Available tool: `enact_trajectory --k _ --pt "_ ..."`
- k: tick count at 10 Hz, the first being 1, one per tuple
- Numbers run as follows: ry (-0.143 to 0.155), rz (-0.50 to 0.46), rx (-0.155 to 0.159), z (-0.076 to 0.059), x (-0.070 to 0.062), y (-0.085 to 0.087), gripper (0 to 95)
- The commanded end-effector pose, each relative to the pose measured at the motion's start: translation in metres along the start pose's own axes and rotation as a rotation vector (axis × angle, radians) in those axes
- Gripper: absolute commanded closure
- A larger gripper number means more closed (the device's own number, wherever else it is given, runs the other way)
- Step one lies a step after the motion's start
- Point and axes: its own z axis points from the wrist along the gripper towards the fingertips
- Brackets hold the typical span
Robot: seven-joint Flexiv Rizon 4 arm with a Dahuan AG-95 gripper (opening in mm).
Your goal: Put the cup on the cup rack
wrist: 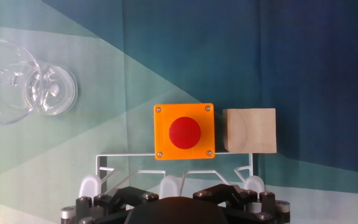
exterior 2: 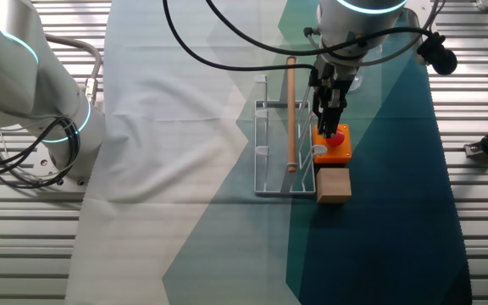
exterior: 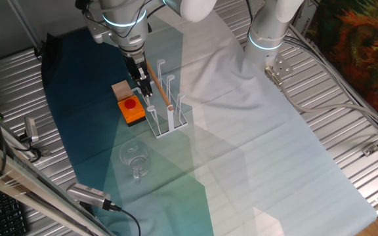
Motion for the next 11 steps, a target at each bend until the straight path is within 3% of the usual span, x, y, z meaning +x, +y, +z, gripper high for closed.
enact_trajectory --k 1,2,11 --pt "0.001 0.0 0.0 -0.0001 0.0001 0.0001 0.0" --pt "-0.037 -0.148 -0.002 -0.0002 0.0002 0.0001 95.0" --pt "-0.038 -0.146 -0.004 -0.0003 0.0002 0.0001 95.0"
